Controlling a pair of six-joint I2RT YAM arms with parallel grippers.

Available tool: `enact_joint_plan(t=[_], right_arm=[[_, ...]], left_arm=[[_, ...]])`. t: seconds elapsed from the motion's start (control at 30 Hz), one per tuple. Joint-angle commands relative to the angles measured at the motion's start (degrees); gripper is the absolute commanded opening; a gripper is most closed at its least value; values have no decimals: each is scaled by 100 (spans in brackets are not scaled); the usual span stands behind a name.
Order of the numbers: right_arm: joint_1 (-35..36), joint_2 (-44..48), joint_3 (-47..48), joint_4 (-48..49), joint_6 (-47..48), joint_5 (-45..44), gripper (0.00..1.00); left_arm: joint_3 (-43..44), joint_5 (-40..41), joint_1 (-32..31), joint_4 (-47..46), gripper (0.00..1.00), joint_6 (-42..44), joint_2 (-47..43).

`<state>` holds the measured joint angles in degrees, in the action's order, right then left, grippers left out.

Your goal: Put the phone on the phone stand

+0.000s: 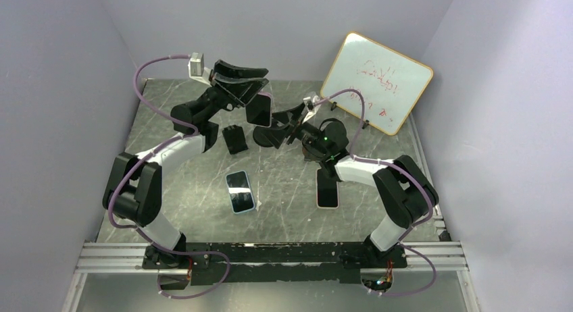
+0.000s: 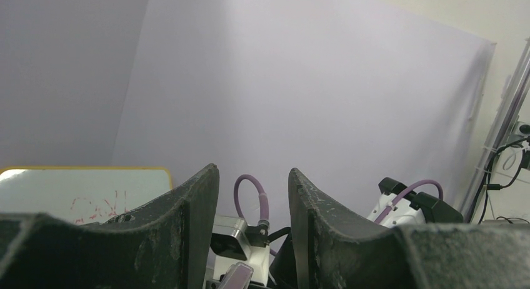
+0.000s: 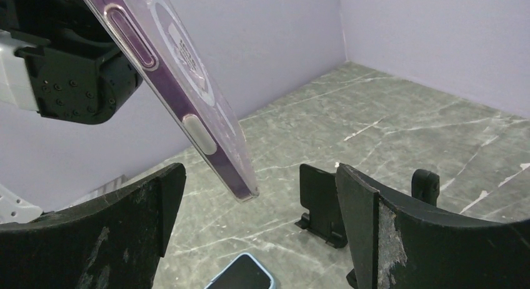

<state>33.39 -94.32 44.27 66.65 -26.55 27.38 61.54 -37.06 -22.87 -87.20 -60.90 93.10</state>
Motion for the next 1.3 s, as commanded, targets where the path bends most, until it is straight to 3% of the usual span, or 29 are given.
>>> enact_joint_plan(t=[0.0,0.27,0.33,0.4,0.53,0.57,0.63,0.73,0.8,1.03,1.17,1.27], right_arm=[[33,0,189,70,154,44,95],[200,-369,699,-262,269,254,93],[195,-458,786,-284,234,309,87],[195,-529,924,-377,209,382,69],[197,-560,957,-407,125,345,10],[193,-539,971,-469,126,342,0],[186,-473,953,-575,180,341,0],[186,-287,848,-650,275,297,0],[180,-116,779,-801,386,232,0],[136,526,651,-1565,821,128,0],[115,826,758,-2482,1108,173,0],[113,973,862,-2998,1266,283,0]], left_arm=[[311,225,-29,-1792,5,-116,-67],[341,151,-51,-1792,5,-221,-81],[358,102,-59,-1792,5,-266,-73],[347,57,-75,-1792,5,-285,-77],[221,16,-77,-1792,5,-287,-115],[199,-20,-77,-1792,5,-309,-100],[232,-146,-77,-1792,8,-422,-34],[335,-431,-77,-1792,44,-550,80],[350,-610,-77,-1792,55,-516,115],[308,-1461,9,-1774,62,-258,230],[353,-2088,182,-1767,66,-211,335],[353,-2492,312,-1687,60,-116,400]])
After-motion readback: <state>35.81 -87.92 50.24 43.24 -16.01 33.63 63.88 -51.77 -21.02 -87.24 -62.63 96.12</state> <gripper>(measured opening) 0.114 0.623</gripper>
